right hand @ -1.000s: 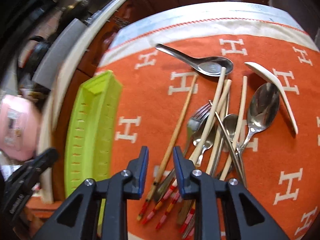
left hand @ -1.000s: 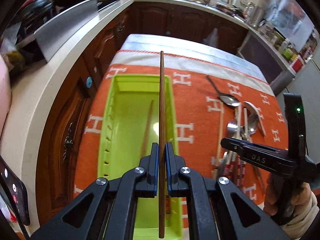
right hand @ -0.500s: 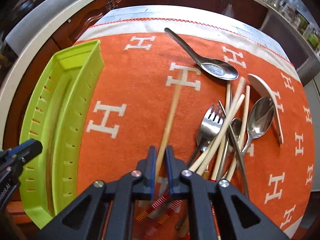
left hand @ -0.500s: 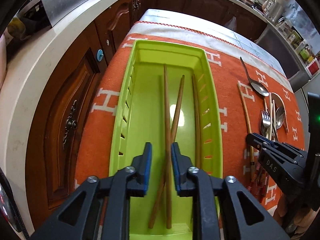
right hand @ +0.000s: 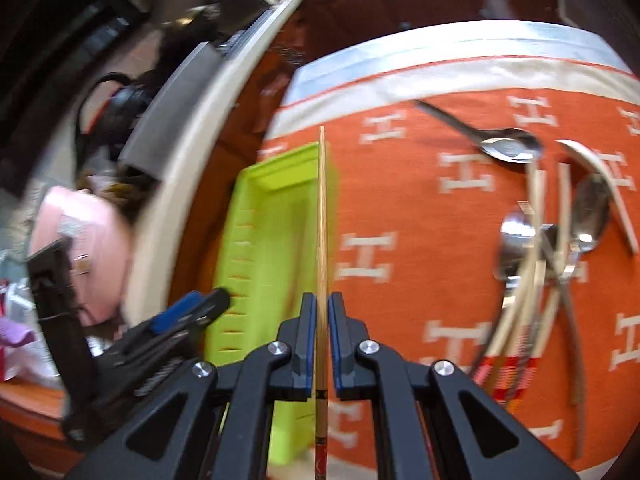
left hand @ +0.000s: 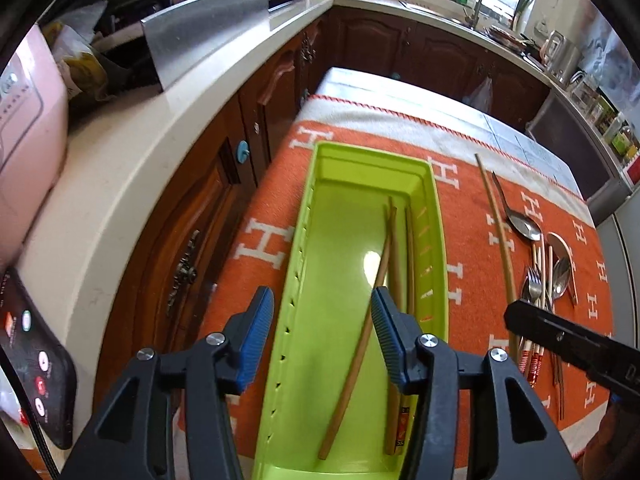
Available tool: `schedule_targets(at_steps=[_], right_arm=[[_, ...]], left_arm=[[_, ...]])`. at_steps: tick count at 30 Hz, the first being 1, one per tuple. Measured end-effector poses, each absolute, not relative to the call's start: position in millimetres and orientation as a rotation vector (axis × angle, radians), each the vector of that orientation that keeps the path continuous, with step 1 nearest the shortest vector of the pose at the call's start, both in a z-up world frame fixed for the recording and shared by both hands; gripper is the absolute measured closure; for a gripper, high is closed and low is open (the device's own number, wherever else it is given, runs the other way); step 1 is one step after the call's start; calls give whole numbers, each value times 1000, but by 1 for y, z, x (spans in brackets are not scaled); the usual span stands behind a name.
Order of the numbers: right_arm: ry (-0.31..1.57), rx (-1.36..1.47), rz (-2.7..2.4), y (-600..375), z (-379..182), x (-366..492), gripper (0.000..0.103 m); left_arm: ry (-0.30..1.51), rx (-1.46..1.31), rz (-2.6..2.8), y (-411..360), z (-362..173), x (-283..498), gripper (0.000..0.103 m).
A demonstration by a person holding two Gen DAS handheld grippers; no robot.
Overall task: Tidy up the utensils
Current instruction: 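Drop the chopstick into the tray with left tool while right tool grasps and carries another chopstick there, then grasp red-striped chopsticks with left tool while right tool grasps a spiral-handled metal chopstick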
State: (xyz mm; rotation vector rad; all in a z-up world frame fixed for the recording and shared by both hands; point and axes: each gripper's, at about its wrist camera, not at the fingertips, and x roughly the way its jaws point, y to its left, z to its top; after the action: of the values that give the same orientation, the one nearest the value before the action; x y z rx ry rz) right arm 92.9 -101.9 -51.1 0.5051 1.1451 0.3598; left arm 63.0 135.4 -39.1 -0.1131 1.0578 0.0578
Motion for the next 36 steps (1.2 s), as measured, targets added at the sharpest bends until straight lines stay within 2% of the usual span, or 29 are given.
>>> schedule_targets(at_steps=[7,20,25,31,36], right_arm=[[1185,482,439,-61,-55,111,95],[1111,380,407,-93,-40,93,94],[1040,313,360,-125,-27,73,94],[938,206,277,-166,-11,40,94],[918,181,190,-200,-23,20,94]], left_arm=[[1028,-134,95,146,-28,58,54],[1021,-112,73,134,-19,52,52],[1013,-87,25,111,-9,49,42],[1001,-48,-66,68,0,43,42],[1033,-4,-159,28,-13,39,41]])
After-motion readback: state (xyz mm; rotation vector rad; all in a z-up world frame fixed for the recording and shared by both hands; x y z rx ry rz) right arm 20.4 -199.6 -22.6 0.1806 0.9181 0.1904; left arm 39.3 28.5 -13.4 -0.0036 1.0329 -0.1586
